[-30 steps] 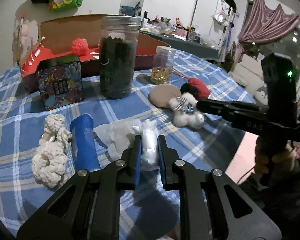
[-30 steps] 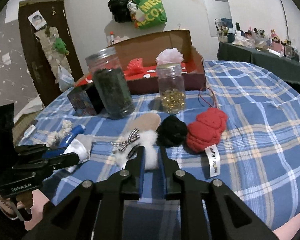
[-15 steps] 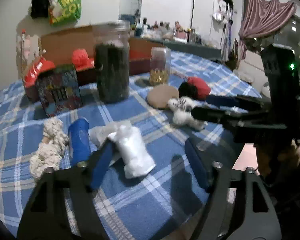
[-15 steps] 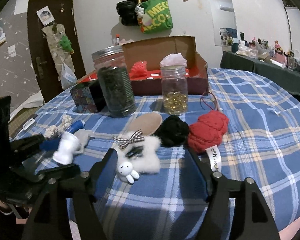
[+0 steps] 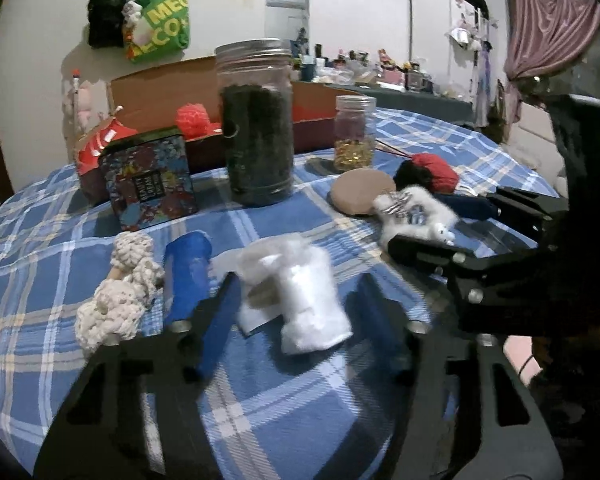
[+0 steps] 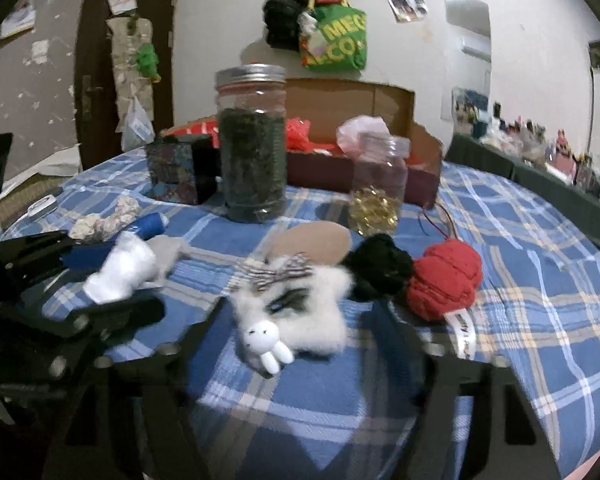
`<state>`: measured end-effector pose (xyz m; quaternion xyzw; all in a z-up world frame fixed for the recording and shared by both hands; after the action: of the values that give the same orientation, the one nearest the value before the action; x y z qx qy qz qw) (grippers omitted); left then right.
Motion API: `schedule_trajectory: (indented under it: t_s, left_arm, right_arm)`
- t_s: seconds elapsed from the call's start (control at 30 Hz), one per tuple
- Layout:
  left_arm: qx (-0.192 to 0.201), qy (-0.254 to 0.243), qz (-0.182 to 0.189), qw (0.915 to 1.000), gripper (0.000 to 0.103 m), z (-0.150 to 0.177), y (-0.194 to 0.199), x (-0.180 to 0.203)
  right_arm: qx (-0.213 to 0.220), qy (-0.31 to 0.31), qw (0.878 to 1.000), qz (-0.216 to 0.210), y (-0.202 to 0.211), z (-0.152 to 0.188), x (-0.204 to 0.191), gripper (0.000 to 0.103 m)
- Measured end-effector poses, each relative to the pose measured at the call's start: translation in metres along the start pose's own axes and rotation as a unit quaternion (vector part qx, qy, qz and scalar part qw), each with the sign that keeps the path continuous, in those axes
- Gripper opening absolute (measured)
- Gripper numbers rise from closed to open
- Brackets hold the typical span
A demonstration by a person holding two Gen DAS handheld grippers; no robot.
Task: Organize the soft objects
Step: 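Close the right tool on the white fluffy bunny plush while the left tool holds the cloth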
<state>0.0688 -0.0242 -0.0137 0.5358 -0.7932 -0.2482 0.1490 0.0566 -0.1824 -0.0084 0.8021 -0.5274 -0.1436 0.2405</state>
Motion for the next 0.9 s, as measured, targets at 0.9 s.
schedule_trajectory:
  t_s: [0.9]
  left_arm:
    - [0.025,0.007,0.012,0.9996,0.030,-0.024,0.021,-0.002]
  right_arm:
    - [0.042,-0.004,0.999,-0.028,0.026,-0.023,-0.009,0.039]
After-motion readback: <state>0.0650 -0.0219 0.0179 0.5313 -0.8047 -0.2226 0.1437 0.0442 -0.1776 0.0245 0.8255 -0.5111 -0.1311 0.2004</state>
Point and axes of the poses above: each gripper's, at about its wrist camera, not at the fingertips, and y roughly against the way its jaws point, x to its right, z to its underside, the point moved 5 cm from there along -y, roughly the way its jaws point, and after that the axes turned 2 degrees about -z, right-handed, at the moved point
